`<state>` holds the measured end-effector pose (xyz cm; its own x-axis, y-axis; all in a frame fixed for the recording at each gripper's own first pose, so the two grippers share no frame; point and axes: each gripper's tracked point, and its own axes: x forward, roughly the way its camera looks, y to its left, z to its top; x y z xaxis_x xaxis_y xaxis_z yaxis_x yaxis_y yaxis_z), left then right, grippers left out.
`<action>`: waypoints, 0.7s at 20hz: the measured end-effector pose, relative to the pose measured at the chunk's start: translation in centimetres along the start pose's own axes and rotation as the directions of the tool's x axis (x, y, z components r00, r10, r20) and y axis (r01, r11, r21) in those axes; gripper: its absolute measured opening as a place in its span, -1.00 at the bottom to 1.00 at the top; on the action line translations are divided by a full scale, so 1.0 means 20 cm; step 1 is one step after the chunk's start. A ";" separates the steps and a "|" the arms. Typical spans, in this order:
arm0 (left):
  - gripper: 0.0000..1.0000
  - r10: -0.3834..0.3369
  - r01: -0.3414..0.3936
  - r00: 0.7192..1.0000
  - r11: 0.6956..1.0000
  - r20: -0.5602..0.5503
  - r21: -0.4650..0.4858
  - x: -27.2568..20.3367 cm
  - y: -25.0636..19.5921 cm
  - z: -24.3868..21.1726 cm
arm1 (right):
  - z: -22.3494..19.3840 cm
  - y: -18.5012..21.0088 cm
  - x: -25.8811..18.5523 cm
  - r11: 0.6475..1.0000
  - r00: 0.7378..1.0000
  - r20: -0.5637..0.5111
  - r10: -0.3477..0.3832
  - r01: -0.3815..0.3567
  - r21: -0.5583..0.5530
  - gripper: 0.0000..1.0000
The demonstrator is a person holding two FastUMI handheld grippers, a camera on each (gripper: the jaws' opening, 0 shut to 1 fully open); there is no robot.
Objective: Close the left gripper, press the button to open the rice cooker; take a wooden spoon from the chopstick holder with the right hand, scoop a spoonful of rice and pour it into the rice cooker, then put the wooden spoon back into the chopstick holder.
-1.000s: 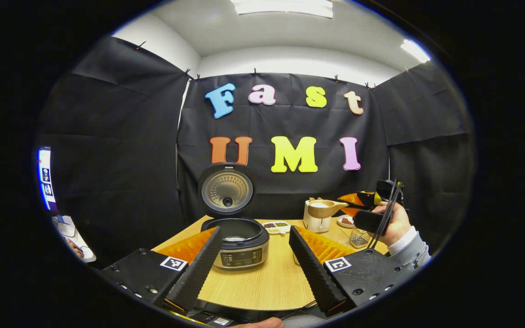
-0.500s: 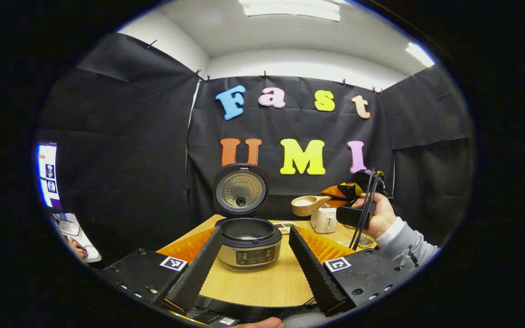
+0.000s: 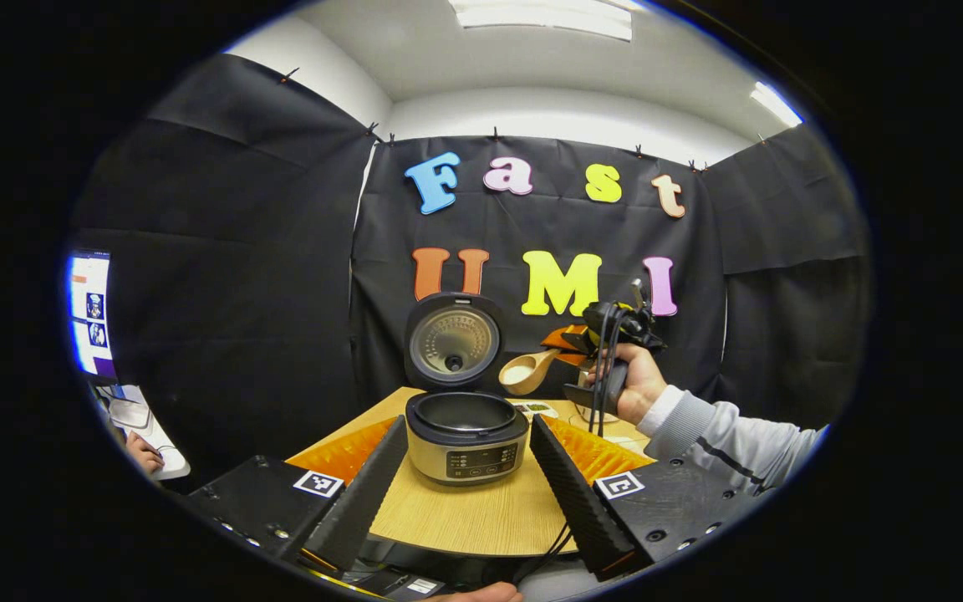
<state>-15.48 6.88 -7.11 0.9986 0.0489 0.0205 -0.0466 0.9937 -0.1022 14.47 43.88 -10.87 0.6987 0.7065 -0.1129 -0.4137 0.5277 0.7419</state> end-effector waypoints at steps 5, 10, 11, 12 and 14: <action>0.89 0.017 -0.017 1.000 1.000 -0.009 -0.005 -0.02 0.07 -0.01 | -0.06 0.08 0.13 0.960 1.000 0.008 -0.008 0.010 -0.280 -0.75; 0.89 0.032 -0.032 0.999 0.999 -0.014 0.008 -0.02 0.10 -0.03 | -0.11 0.15 0.18 0.880 1.000 0.017 0.003 0.006 -0.475 -0.75; 0.89 0.034 -0.034 0.999 0.999 -0.017 0.008 -0.02 0.11 -0.03 | -0.12 0.16 0.18 0.867 1.000 0.021 0.003 0.008 -0.498 -0.75; 0.88 0.033 -0.033 0.999 0.999 -0.018 0.007 -0.02 0.10 -0.04 | -0.13 0.16 0.18 0.854 1.000 0.024 0.007 0.006 -0.521 -0.75; 0.88 0.031 -0.031 0.999 1.000 -0.026 0.004 -0.02 0.10 -0.05 | -0.14 0.20 0.18 0.812 0.999 0.032 0.011 0.009 -0.583 -0.76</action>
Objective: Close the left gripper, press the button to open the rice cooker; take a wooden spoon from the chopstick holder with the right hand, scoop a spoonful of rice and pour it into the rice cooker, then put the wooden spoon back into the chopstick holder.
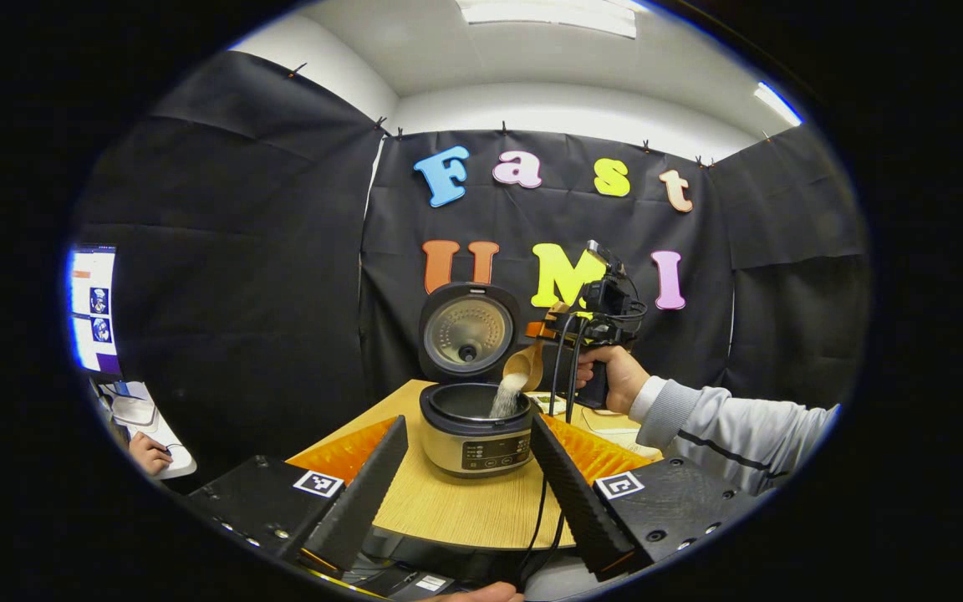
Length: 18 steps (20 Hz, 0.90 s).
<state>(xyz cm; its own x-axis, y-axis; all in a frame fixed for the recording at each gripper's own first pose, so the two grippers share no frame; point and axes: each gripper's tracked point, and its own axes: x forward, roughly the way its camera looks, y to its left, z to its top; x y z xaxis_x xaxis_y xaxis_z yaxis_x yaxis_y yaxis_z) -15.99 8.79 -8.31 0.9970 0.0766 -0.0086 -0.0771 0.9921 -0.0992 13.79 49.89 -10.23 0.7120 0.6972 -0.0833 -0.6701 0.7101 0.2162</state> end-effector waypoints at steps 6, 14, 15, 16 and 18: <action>0.89 0.004 -0.004 1.000 1.000 -0.014 -0.005 0.00 0.00 -0.01 | -0.01 0.14 0.00 0.975 0.998 0.008 0.058 -0.055 -0.215 -0.75; 0.88 -0.008 0.008 1.000 1.000 -0.023 0.006 0.03 -0.02 -0.02 | -0.06 0.29 -0.03 0.806 0.994 0.031 0.107 -0.069 -0.587 -0.75; 0.89 -0.008 0.008 1.000 1.000 -0.025 0.006 0.04 -0.02 -0.03 | -0.08 0.30 -0.03 0.777 0.993 0.028 0.114 -0.071 -0.625 -0.75; 0.88 -0.007 0.007 1.000 1.000 -0.025 0.003 0.03 -0.02 -0.03 | -0.08 0.31 -0.03 0.758 0.993 0.029 0.113 -0.067 -0.649 -0.75; 0.88 -0.011 0.010 0.999 1.000 -0.032 -0.004 0.03 -0.03 -0.04 | -0.10 0.33 -0.03 0.740 0.993 0.029 0.117 -0.068 -0.669 -0.75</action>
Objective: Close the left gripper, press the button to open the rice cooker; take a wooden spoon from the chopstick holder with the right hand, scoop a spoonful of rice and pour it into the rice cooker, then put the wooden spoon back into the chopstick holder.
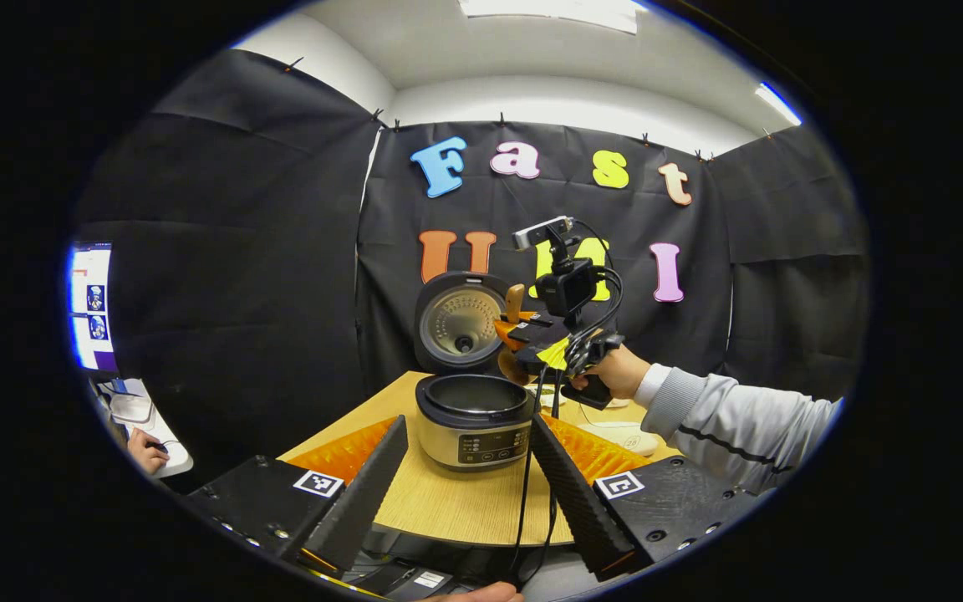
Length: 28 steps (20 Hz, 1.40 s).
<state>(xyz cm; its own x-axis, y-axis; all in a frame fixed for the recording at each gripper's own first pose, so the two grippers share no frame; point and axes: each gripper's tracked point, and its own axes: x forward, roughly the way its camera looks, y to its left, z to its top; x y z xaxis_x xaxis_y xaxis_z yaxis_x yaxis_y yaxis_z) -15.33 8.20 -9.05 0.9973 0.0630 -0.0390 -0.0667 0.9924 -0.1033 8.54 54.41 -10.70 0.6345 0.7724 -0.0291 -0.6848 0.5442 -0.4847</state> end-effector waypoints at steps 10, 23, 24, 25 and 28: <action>0.88 0.001 -0.001 1.000 1.000 0.006 0.002 -0.01 -0.03 0.02 | 0.04 -0.13 -0.15 0.996 0.998 -0.007 -0.055 0.056 0.074 -0.73; 0.89 -0.039 0.039 0.999 0.999 0.035 -0.001 0.04 -0.23 0.08 | -0.02 -0.73 -0.75 0.881 0.980 -0.058 -0.188 0.195 0.430 -0.73; 0.89 -0.038 0.038 0.999 0.999 0.033 0.002 0.05 -0.24 0.07 | -0.02 -0.77 -0.80 0.870 0.978 -0.064 -0.198 0.206 0.448 -0.73; 0.88 -0.038 0.038 0.999 0.999 0.034 0.005 0.06 -0.25 0.08 | -0.03 -0.81 -0.86 0.862 0.976 -0.068 -0.208 0.216 0.458 -0.73; 0.88 -0.038 0.038 0.999 0.999 0.038 0.002 0.10 -0.28 0.08 | -0.08 -0.93 -1.04 0.828 0.964 -0.088 -0.252 0.261 0.497 -0.73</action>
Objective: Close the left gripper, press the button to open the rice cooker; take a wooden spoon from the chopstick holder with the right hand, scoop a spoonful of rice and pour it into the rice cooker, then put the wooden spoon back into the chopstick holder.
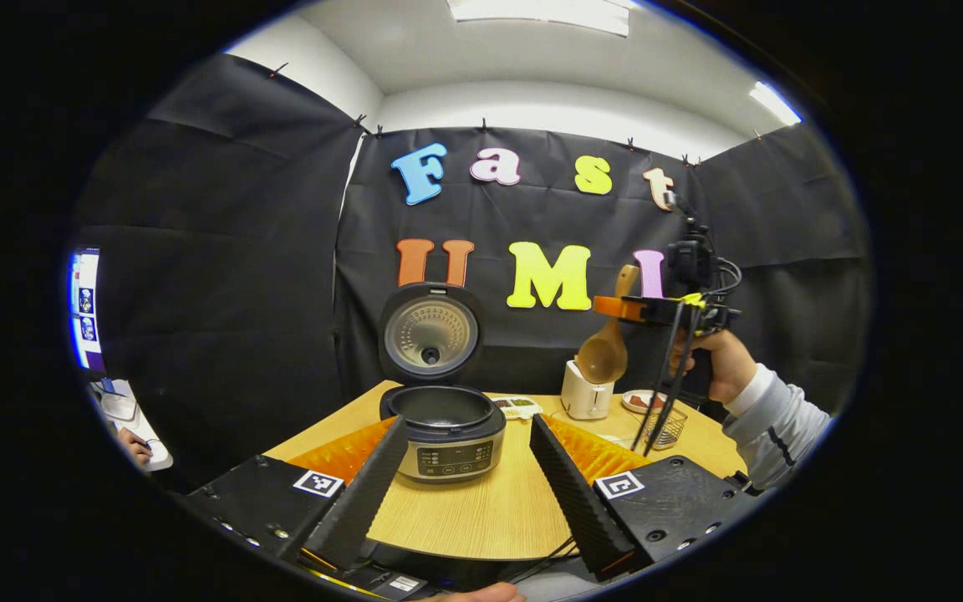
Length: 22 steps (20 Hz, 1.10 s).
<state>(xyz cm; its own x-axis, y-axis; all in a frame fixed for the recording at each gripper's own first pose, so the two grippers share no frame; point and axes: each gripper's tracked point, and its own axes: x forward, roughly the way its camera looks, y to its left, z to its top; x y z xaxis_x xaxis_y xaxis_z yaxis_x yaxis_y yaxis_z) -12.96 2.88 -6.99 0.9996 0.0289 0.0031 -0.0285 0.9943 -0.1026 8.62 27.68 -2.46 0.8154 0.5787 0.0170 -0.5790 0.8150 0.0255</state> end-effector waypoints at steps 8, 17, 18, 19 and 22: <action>0.89 -0.026 0.026 1.000 1.000 -0.002 0.005 0.15 -0.13 -0.04 | -0.10 -0.56 -0.29 0.975 0.979 -0.018 -0.204 0.205 0.089 -0.74; 0.89 -0.030 0.029 0.999 0.998 0.012 0.060 0.30 -0.23 -0.05 | -0.25 -1.06 -0.39 0.922 0.926 -0.045 -0.376 0.379 0.078 -0.73; 0.89 -0.034 0.033 0.999 0.998 0.005 0.058 0.31 -0.24 -0.06 | -0.26 -1.12 -0.40 0.915 0.918 -0.038 -0.394 0.396 0.076 -0.74; 0.89 -0.032 0.032 0.999 0.998 0.001 0.059 0.32 -0.25 -0.07 | -0.27 -1.16 -0.39 0.910 0.913 -0.032 -0.406 0.408 0.078 -0.74; 0.88 -0.024 0.025 1.000 0.998 -0.008 0.061 0.34 -0.27 -0.09 | -0.35 -1.29 -0.34 0.897 0.903 -0.042 -0.428 0.430 0.099 -0.72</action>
<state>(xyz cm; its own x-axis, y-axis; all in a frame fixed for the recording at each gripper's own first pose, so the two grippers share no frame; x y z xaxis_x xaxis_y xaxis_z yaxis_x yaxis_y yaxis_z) -5.97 -2.43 -8.24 1.0000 0.0038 -0.0024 -0.0039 0.9991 -0.0415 17.96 3.01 -10.28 0.9839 0.1747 -0.0376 -0.1686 0.9772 0.1289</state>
